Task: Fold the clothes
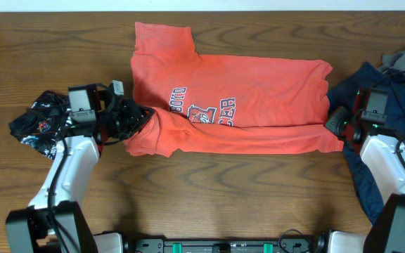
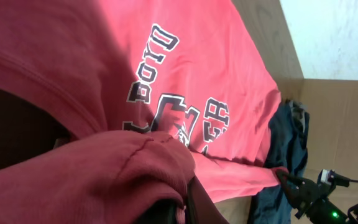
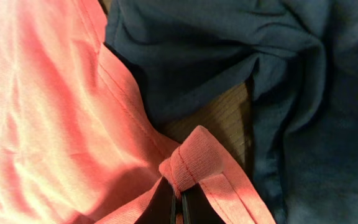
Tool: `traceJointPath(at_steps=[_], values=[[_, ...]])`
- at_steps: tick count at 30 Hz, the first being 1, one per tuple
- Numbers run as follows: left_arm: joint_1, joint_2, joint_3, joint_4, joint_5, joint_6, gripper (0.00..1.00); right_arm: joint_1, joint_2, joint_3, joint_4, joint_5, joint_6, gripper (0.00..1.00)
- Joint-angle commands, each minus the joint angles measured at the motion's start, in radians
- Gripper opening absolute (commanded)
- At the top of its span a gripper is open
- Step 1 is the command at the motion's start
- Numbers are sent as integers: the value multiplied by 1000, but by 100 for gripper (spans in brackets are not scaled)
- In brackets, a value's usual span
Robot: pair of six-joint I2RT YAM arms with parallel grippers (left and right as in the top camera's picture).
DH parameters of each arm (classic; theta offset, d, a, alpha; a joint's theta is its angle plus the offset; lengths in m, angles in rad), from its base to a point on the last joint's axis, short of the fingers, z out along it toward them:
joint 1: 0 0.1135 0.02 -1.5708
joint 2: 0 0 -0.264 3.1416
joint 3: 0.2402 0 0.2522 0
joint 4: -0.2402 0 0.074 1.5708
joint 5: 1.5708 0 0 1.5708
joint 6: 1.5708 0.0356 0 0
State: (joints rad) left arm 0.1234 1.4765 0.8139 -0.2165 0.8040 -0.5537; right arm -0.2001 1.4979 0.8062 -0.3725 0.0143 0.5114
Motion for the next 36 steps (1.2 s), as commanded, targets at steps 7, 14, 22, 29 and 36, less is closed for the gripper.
traceJointPath(at_steps=[7,14,22,29,36], values=[[33,-51,60,21,55,-13,6,24,34,17,0,-5,-39,1],[98,-140,242,87,7,-2,6,24,-32,44,49,-146,-68,1],[121,-94,530,121,-116,1,6,24,-76,413,40,-221,-108,1],[123,58,820,-51,-116,86,6,24,-77,626,-38,-159,-172,1],[123,106,905,-516,-111,341,6,24,-57,631,-301,-115,-251,1]])
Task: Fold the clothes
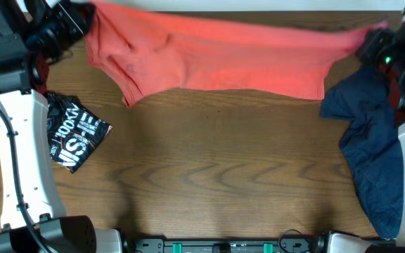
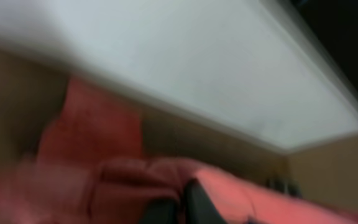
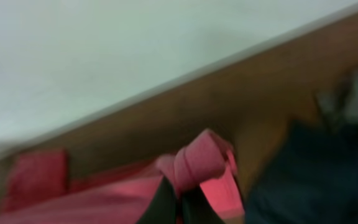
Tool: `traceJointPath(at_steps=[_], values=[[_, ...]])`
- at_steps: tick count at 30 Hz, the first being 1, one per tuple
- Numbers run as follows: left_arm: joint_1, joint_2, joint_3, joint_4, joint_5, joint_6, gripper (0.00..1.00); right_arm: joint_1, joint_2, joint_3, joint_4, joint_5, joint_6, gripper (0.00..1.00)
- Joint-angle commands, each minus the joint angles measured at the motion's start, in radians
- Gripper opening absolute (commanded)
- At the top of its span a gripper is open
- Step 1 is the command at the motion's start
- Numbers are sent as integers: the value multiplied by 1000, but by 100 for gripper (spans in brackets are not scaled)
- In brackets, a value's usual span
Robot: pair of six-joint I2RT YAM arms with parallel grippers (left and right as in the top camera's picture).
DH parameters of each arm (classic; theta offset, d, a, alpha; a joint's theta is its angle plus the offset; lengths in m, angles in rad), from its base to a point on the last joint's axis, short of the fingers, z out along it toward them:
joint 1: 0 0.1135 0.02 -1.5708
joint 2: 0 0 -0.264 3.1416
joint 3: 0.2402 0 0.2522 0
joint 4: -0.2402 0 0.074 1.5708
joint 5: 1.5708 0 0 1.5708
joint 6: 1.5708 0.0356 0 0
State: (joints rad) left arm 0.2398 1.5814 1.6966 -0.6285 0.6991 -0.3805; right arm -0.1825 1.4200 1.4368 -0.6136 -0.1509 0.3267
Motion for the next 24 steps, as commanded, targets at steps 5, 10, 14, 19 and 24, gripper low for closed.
traceJointPath(at_steps=[5,10,14,19,24], values=[[3,1,-6,-527,-81,270,6,7,58,-19,-311,51,-90,1],[-6,1,-106,-742,-85,359,6,6,77,-70,-502,86,-93,1],[-12,1,-257,-830,-162,373,6,6,78,-151,-608,139,-91,1],[-11,1,-475,-835,-249,373,6,4,78,-283,-634,151,-71,1],[-10,1,-616,-812,-261,355,6,3,78,-423,-586,151,-40,1]])
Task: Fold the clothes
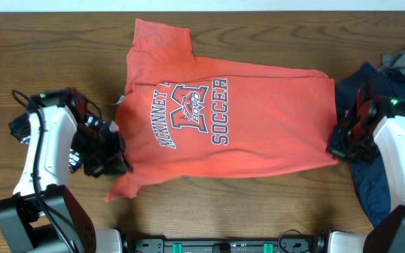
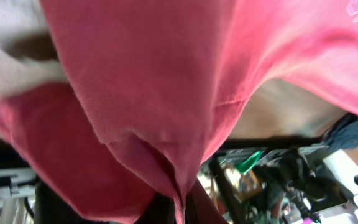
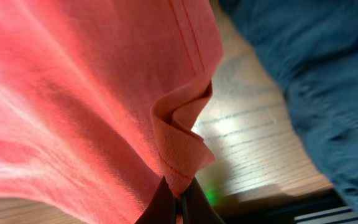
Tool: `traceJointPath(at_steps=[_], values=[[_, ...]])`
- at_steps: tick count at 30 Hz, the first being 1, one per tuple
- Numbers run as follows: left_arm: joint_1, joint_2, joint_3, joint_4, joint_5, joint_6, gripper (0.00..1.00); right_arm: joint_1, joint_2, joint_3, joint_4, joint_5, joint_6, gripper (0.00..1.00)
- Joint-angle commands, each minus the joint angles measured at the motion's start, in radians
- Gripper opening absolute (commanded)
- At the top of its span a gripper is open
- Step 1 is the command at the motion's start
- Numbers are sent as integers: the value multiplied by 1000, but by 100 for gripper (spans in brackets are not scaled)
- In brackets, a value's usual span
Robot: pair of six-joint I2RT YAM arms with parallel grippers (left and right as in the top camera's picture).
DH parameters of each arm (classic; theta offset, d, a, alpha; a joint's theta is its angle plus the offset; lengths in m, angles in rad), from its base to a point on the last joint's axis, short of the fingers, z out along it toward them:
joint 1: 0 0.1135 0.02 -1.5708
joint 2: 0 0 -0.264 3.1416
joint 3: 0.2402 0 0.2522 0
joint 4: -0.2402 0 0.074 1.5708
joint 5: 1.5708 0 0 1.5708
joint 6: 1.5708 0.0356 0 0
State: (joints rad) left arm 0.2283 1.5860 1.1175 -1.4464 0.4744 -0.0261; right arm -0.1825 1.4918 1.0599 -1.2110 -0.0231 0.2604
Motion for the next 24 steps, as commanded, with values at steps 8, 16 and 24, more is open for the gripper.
traceJointPath(at_steps=[8,16,24], values=[[2,-19,10,40,35,7,6,3,-24,-32,65,-66,39,1],[2,-73,192,141,101,7,6,8,-137,116,254,-146,14,1],[0,-83,323,732,30,-257,6,32,-117,203,766,-146,-14,1]])
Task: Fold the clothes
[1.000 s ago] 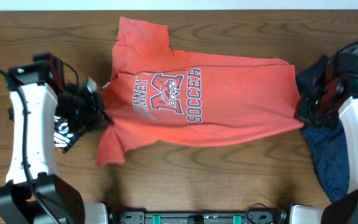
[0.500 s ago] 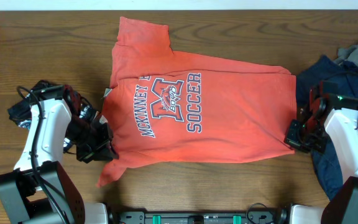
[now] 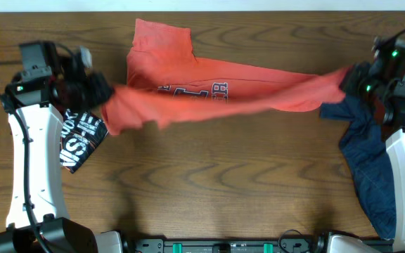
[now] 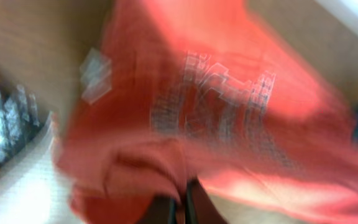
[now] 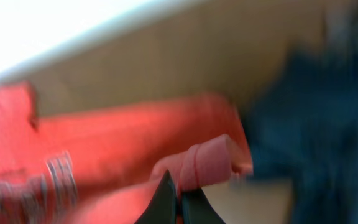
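An orange-red T-shirt (image 3: 209,88) with dark lettering hangs stretched between my two grippers, lifted off the wooden table (image 3: 209,176), its far sleeve (image 3: 162,35) still lying near the back edge. My left gripper (image 3: 97,90) is shut on the shirt's left end; the blurred left wrist view shows bunched orange cloth (image 4: 166,155) at the fingers (image 4: 180,208). At the right, my other gripper (image 3: 354,76) is shut on the shirt's right end, with a roll of hem (image 5: 207,158) pinched above its fingers (image 5: 178,199).
A black printed garment (image 3: 79,140) lies on the table under the left arm. A dark blue garment (image 3: 368,169) is heaped at the right edge, below the right gripper. Bare wood fills the front half of the table.
The shirt lay flat on the table, print up, with both grippers low at its near corners. Now both grippers are farther back and higher, and the shirt hangs stretched between them.
At first the shirt lay folded in half, both grippers shut on its near corners. Then it was held stretched at the table's back edge. After that it lay spread flat with the print showing. Now it is lifted and stretched again, still held at both ends.
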Tool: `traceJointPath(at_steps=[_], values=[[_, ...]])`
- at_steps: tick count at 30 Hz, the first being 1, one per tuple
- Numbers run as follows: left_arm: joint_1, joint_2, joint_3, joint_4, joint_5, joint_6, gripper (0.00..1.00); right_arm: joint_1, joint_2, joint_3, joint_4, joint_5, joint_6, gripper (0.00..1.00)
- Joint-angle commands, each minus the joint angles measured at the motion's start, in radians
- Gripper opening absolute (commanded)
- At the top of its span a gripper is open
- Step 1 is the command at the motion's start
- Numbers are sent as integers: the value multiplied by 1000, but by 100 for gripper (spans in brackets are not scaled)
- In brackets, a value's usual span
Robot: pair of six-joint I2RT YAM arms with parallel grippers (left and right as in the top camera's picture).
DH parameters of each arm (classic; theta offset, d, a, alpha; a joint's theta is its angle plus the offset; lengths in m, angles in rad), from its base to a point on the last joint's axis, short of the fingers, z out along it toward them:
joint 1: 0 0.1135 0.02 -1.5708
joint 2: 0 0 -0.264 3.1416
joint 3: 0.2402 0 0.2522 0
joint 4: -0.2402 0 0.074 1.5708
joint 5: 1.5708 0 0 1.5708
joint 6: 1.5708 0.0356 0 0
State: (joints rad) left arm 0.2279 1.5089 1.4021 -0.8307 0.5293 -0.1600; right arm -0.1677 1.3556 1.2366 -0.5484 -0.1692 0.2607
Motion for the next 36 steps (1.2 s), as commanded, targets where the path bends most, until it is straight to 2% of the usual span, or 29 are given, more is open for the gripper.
traceJointPath(at_steps=[1,3,7,9,12,15,20,24,28,31,36], values=[[-2,-5,39,237,-25,-146,6,21,28,26,190,0,-15,1],[-7,-2,39,459,-27,-172,6,27,60,26,407,6,-14,1],[-6,23,46,853,-80,-391,6,29,138,40,752,48,60,1],[-6,55,82,982,-86,-506,6,29,180,88,806,102,104,1],[-6,109,181,1017,-84,-559,6,29,241,190,796,147,98,1],[-6,180,330,938,-62,-531,6,19,307,324,716,146,61,1],[-5,271,539,703,-59,-380,6,2,402,538,551,143,-1,1],[-2,289,579,592,-59,-323,6,-3,450,657,431,142,-16,1],[-2,288,579,415,-57,-270,6,-2,453,674,312,135,-35,1],[-2,288,579,232,-14,-216,6,-2,449,674,128,135,-43,1],[-5,288,578,-162,-9,-171,6,4,449,673,-287,135,-50,1]])
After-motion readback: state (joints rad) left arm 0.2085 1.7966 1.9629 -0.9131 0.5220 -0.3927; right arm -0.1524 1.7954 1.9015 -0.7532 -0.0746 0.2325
